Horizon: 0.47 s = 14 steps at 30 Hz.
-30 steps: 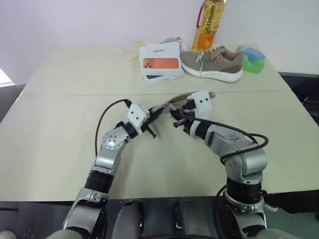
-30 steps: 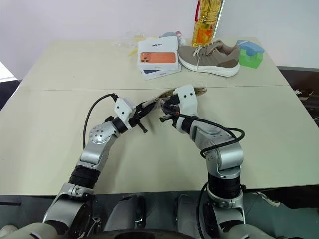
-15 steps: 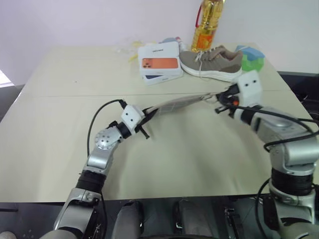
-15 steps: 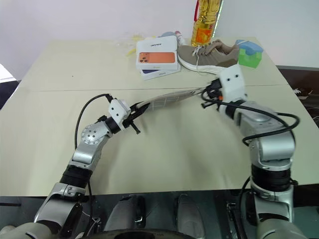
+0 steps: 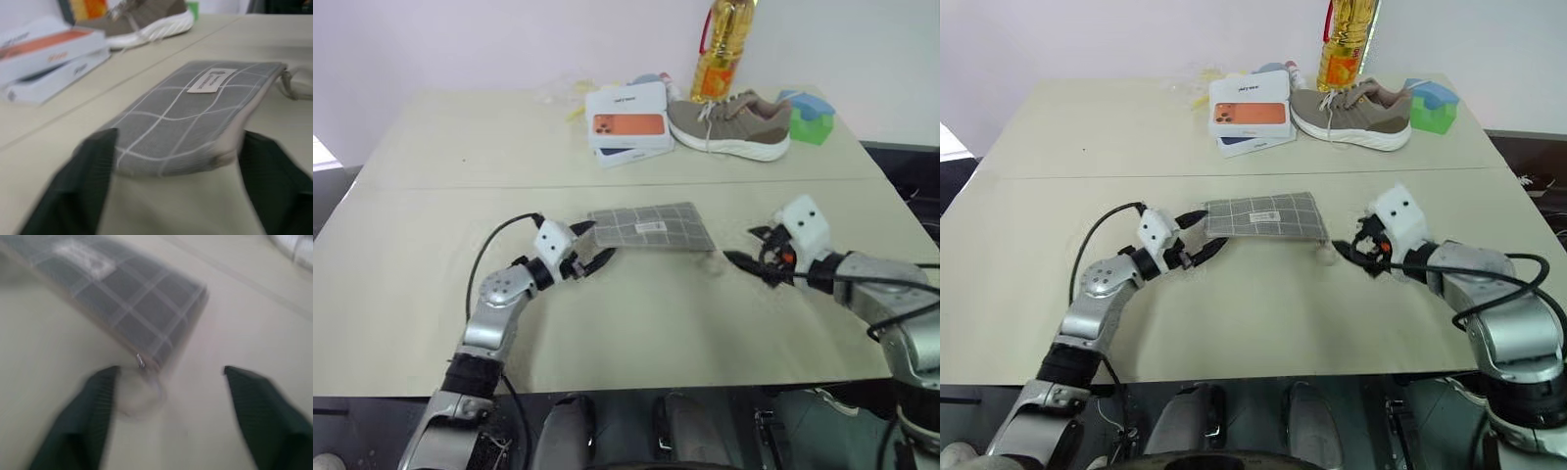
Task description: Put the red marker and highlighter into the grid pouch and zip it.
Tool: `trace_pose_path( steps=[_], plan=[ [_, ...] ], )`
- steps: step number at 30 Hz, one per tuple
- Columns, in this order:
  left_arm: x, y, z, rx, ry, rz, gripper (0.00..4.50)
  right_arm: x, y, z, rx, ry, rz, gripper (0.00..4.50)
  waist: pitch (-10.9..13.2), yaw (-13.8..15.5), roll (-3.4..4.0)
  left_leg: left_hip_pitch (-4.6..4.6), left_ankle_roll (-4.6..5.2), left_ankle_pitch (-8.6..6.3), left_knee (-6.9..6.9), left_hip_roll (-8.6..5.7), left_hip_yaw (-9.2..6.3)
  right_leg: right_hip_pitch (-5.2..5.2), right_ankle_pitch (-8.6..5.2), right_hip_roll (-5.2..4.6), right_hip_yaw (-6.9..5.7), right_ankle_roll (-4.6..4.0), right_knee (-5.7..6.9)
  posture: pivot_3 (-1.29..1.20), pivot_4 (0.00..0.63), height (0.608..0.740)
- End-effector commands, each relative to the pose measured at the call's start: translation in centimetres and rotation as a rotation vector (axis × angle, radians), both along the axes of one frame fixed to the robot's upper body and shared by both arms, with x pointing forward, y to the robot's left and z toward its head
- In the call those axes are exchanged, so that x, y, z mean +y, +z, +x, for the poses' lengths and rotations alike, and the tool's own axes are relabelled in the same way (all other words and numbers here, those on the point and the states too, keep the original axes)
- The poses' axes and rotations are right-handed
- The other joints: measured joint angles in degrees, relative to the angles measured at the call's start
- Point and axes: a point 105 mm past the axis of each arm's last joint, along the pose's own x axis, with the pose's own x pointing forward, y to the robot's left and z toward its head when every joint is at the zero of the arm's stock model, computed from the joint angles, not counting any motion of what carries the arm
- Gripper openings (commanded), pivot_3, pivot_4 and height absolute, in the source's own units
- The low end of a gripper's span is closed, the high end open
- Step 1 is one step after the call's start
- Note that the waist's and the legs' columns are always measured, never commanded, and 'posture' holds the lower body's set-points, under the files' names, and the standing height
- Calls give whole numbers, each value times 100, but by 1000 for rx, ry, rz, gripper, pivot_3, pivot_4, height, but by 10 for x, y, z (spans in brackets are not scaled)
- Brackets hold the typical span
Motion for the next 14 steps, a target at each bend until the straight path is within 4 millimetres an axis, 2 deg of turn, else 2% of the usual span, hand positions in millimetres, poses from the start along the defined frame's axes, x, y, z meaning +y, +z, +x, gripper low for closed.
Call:
trace_pose_path(
  steps=[1,5,8,14],
  plan=[
    [23,1,-4,60,96,-61,4172,-9,11,-7,-86,21,29,4067,0,1,1,0,0,0,0,0,0,-1,0,0,1,0,0,0,150,740],
    [57,-15,-6,156,284,-62,4172,-18,10,-18,-125,8,112,4067,0,-1,-1,4,0,0,3,0,-2,5,0,1,1,0,1,0,150,740],
    [77,-21,-7,186,394,-50,4172,-30,5,-16,-143,-75,178,4067,-1,-5,-3,8,0,0,3,2,-2,7,0,1,1,0,1,0,150,740],
    [80,-24,-11,163,403,-5,4172,-23,0,-16,-158,-82,232,4067,-3,-2,0,11,0,0,1,2,1,7,0,1,6,-1,1,0,150,740]
  ],
)
